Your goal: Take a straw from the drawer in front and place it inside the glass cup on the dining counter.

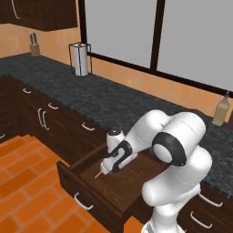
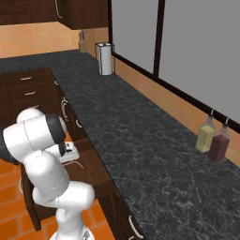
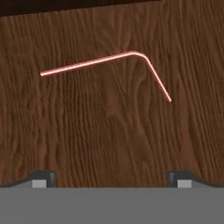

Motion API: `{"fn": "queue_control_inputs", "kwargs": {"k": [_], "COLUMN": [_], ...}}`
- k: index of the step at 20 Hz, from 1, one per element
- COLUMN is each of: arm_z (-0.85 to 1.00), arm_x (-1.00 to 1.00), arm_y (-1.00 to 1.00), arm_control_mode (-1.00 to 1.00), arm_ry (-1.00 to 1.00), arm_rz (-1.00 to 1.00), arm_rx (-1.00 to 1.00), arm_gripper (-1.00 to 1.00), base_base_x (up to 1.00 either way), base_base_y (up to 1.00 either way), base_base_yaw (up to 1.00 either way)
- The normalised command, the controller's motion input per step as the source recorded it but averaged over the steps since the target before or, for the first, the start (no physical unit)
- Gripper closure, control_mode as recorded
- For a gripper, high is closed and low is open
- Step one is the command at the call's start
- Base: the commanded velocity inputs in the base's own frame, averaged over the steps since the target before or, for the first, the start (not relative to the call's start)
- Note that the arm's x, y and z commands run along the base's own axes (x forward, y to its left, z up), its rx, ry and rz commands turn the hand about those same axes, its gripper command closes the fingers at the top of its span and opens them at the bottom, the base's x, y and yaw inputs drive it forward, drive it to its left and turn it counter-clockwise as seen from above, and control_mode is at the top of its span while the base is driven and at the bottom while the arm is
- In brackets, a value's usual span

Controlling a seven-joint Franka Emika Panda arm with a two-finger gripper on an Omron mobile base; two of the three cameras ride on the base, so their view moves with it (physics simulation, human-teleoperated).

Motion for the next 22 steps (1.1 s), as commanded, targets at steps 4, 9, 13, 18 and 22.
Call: {"fn": "queue_control_inputs", "kwargs": {"k": [4,9,13,18,22], "arm_z": [0.0,-0.12,-0.44,-0.42,-0.21], "arm_x": [0.46,0.47,0.21,0.14,0.41], "arm_y": [-0.04,0.0,0.0,0.0,0.0], "arm_control_mode": [-1.0,-1.0,-1.0,-1.0,-1.0], "arm_ry": [-0.01,0.0,0.0,0.0,0.0], "arm_rz": [0.29,0.18,0.12,0.11,0.07], "arm_rx": [-0.02,0.0,0.0,0.0,0.0], "arm_gripper": [-1.0,-1.0,-1.0,-1.0,-1.0], "base_base_x": [0.0,0.0,0.0,0.0,0.0], "base_base_y": [0.0,0.0,0.0,0.0,0.0], "base_base_yaw": [0.0,0.0,0.0,0.0,0.0]}}
